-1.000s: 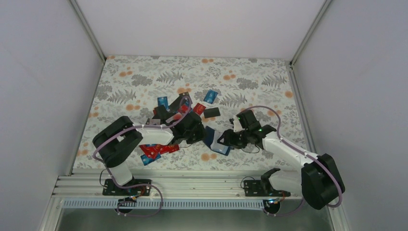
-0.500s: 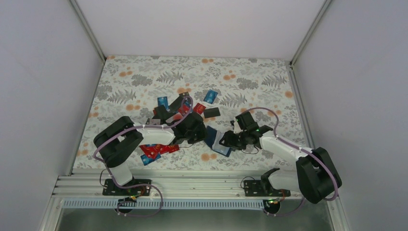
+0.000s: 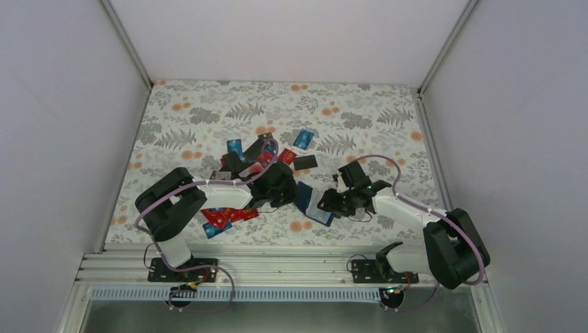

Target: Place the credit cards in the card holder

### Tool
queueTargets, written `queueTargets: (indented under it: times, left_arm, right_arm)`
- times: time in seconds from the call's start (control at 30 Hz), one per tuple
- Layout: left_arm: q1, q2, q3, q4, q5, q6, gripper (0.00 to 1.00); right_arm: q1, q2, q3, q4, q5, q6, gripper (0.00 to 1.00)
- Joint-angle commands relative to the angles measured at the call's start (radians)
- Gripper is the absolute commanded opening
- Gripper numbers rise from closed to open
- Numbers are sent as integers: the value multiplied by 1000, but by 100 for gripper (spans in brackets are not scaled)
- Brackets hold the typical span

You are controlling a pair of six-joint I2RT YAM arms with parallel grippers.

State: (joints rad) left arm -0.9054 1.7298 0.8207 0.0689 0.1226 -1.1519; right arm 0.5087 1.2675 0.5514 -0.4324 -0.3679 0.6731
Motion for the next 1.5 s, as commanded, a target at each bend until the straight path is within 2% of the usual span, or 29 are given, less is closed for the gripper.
queueTargets:
  times: [0.0,0.77,1.47]
  left_arm:
    - [-5,16,14,-19,-11,13,2]
    - [-6,43,7,12,14,16,2]
    - [-6,55,-11,49,46,17,3]
  right_arm:
    - [7,15,-10,18,27,10,46]
    - [7,38,-24,179,-166,10,46]
    - [7,84,39,251,-228,-17,45]
